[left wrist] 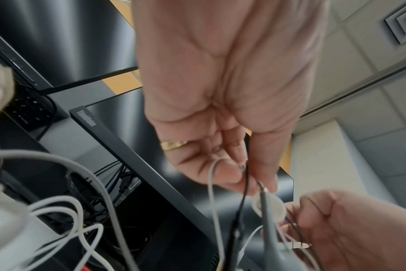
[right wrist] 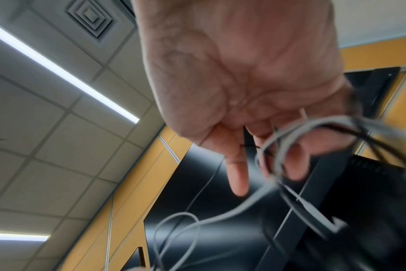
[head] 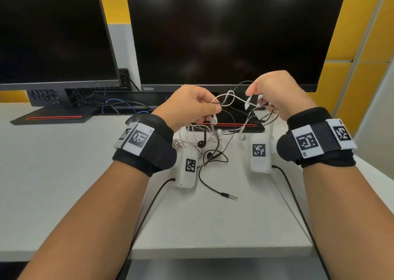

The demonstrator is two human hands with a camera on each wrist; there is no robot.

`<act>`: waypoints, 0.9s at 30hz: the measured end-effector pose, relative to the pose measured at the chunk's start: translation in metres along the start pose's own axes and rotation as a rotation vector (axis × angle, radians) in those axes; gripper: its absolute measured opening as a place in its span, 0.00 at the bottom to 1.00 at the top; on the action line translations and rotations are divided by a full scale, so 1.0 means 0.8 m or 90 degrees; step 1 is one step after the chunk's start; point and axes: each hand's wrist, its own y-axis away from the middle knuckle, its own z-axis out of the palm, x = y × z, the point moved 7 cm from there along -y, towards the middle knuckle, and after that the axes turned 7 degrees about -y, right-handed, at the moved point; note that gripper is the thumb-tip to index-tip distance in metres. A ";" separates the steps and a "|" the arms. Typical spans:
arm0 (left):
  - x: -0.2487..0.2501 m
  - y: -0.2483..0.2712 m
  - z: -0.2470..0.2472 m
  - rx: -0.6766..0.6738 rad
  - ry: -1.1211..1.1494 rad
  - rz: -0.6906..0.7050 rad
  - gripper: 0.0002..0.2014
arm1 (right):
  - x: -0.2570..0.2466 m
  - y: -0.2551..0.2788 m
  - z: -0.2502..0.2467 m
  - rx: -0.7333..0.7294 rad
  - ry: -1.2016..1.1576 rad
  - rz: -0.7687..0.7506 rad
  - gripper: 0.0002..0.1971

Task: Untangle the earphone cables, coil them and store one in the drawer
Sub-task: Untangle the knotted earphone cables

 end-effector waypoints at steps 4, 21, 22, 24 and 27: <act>0.007 0.002 0.004 -0.005 0.080 0.019 0.02 | -0.003 -0.001 0.010 -0.007 0.053 0.026 0.24; 0.015 0.001 -0.002 0.028 0.135 0.074 0.05 | -0.015 0.029 0.035 -0.180 0.072 -0.298 0.06; 0.015 0.001 -0.002 0.021 0.143 0.071 0.05 | -0.013 0.028 0.034 -0.167 0.064 -0.289 0.07; 0.015 0.002 0.001 0.004 0.140 0.061 0.03 | -0.013 0.022 0.029 -0.127 0.046 -0.264 0.09; 0.012 0.002 0.006 -0.019 0.093 0.054 0.06 | -0.020 0.012 0.030 -0.127 -0.005 -0.194 0.07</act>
